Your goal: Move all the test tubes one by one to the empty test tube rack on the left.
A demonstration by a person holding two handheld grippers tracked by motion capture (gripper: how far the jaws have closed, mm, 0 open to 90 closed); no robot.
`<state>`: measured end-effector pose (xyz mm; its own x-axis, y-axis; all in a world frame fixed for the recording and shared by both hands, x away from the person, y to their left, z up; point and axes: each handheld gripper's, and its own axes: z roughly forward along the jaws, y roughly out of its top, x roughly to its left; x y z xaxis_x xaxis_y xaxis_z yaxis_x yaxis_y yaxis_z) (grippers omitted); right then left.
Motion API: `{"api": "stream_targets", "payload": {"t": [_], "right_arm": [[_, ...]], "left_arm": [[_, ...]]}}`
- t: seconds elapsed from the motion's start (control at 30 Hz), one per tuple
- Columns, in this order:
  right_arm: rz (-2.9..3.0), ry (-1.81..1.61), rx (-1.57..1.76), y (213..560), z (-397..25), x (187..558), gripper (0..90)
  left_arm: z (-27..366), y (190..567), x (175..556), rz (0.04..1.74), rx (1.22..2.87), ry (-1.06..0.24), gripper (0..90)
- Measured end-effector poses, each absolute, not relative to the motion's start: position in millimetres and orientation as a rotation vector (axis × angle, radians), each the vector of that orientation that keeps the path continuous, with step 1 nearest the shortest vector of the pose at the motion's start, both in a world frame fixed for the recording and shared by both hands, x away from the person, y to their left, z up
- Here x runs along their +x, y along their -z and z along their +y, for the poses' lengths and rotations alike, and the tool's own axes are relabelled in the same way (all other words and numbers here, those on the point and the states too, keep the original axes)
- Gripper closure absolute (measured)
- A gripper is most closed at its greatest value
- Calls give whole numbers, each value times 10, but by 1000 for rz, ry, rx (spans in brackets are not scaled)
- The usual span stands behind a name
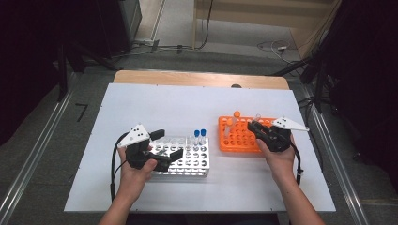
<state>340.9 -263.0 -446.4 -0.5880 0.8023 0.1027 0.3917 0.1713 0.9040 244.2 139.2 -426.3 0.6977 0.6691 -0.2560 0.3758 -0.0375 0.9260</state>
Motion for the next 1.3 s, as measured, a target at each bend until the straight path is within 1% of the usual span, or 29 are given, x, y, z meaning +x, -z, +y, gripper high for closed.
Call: {"api": "stream_targets", "payload": {"t": [0.5, 1.3], "right_arm": [[2119, -1445, 1042, 4265, -2613, 3150, 734], [2221, -1549, 869, 4031, -2326, 2846, 734]], "left_arm": [[1338, 4233, 2439, 836, 1666, -299, 0], [1244, 4140, 2378, 785, 1678, -286, 0]]}}
